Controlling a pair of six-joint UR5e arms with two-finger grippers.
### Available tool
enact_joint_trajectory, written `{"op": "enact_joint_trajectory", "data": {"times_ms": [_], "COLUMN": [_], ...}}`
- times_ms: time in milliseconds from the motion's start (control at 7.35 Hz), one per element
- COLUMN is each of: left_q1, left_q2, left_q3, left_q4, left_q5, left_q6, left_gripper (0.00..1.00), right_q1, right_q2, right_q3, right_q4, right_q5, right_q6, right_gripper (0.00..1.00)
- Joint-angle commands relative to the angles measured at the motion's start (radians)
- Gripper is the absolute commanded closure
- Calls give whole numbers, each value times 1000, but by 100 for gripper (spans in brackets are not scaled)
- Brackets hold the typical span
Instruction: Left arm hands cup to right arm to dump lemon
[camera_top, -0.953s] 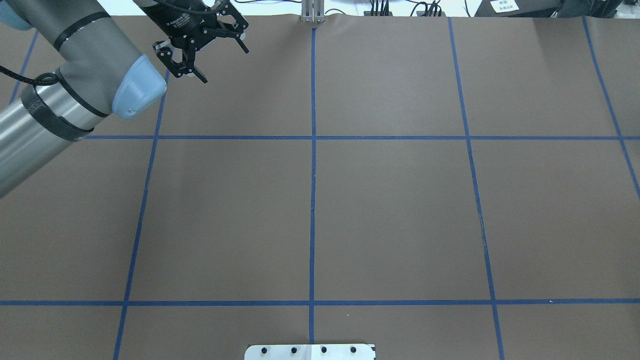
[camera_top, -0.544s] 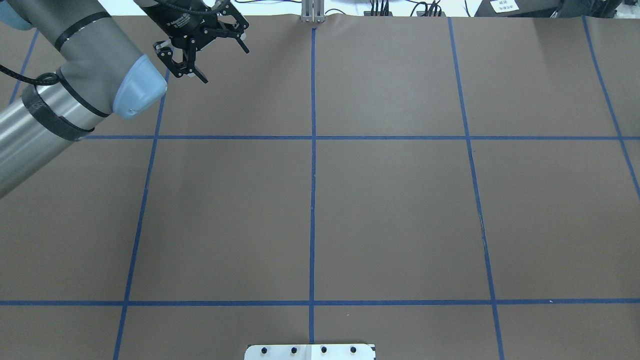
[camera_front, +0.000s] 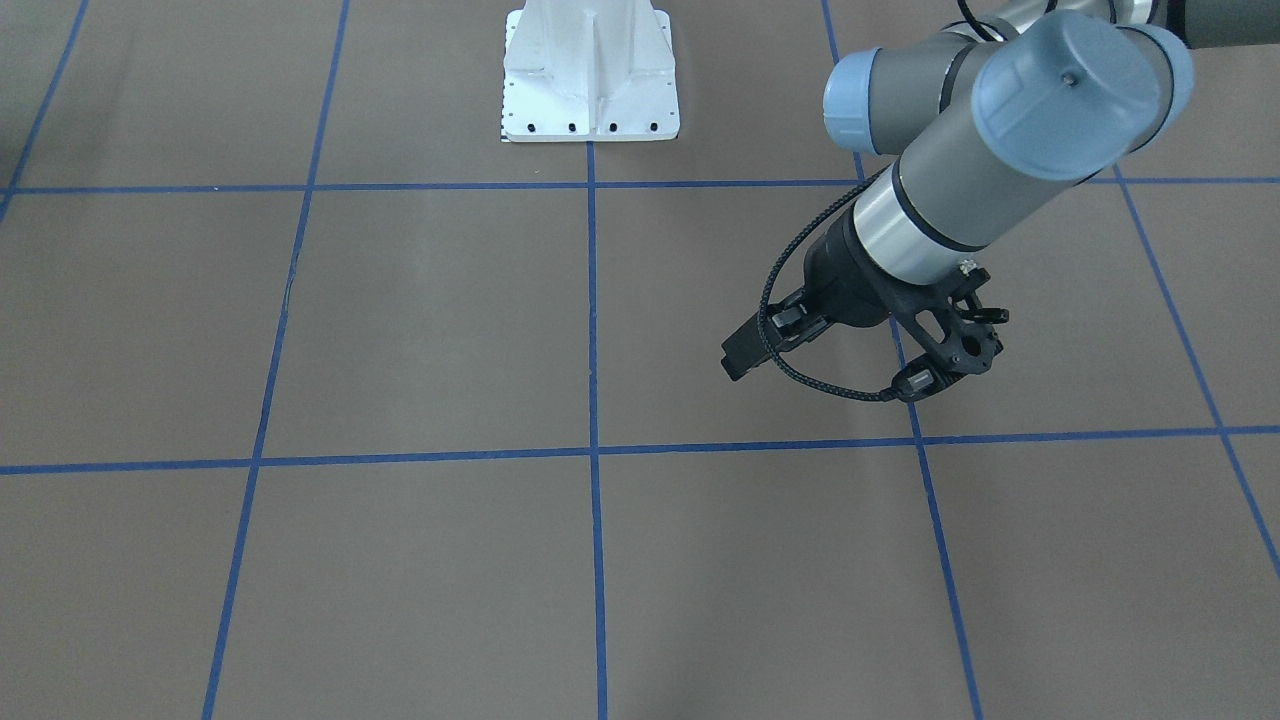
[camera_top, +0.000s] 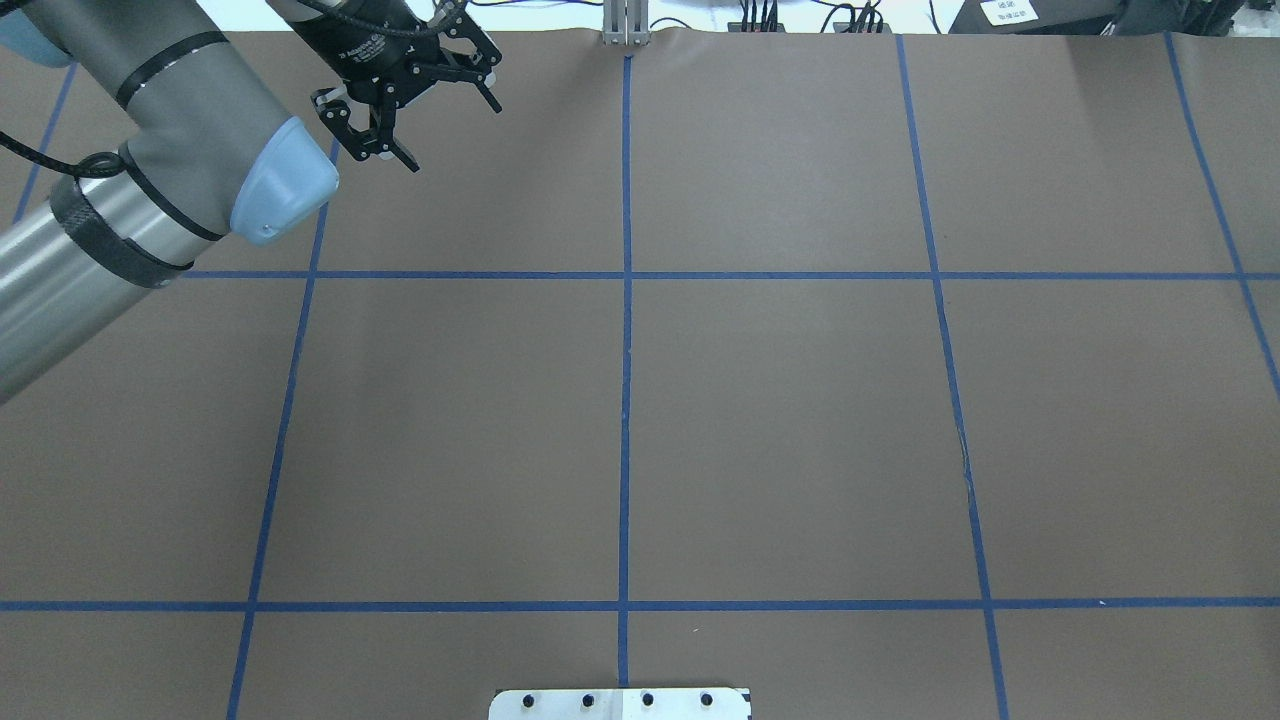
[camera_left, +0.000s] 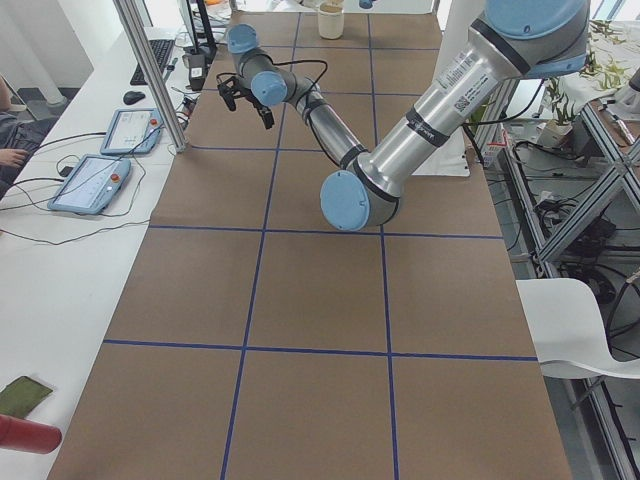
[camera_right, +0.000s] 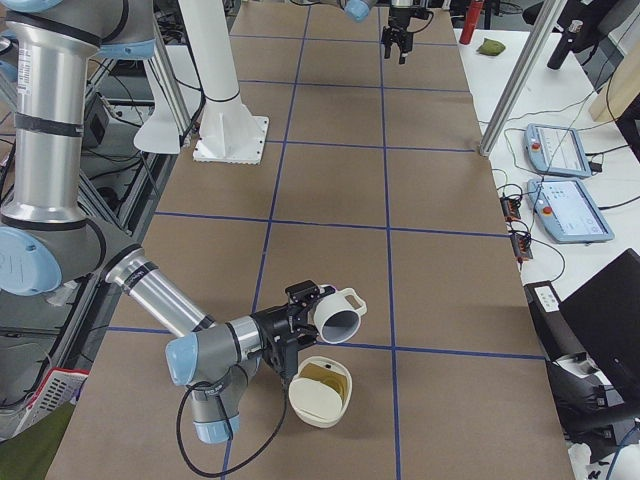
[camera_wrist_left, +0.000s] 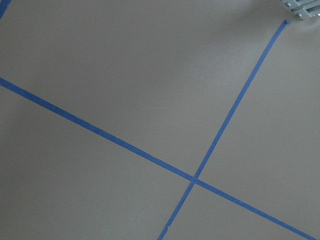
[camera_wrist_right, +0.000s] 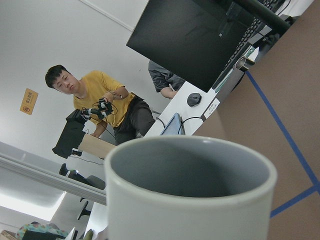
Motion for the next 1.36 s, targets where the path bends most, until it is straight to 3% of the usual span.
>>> {"op": "enact_joint_trajectory", "data": {"times_ms": [0,136,544,816,1225], "left_q1": [6,6,17,26,45], "left_q2": [2,3,12,22,19], "left_q3": [-3,-8,-23,-23,-25], "left_q4": [0,-1,-2,-2,-6], "left_q5": [16,31,74,74,125], "left_q6": [1,9,47,47,47], "left_gripper": [0,0,0,0,0], "right_q1": [0,0,0,-21,-105], "right_q2": [-2,1,8,36,109], "right_q3": [8,24,240,334,428], "right_q4": [-78,-135,-430,-620,-929], "right_q5": [25,25,65,65,43], "right_q6": [-272,-381,-544,-714,-1040], "right_gripper": [87,87,87,87,87]}}
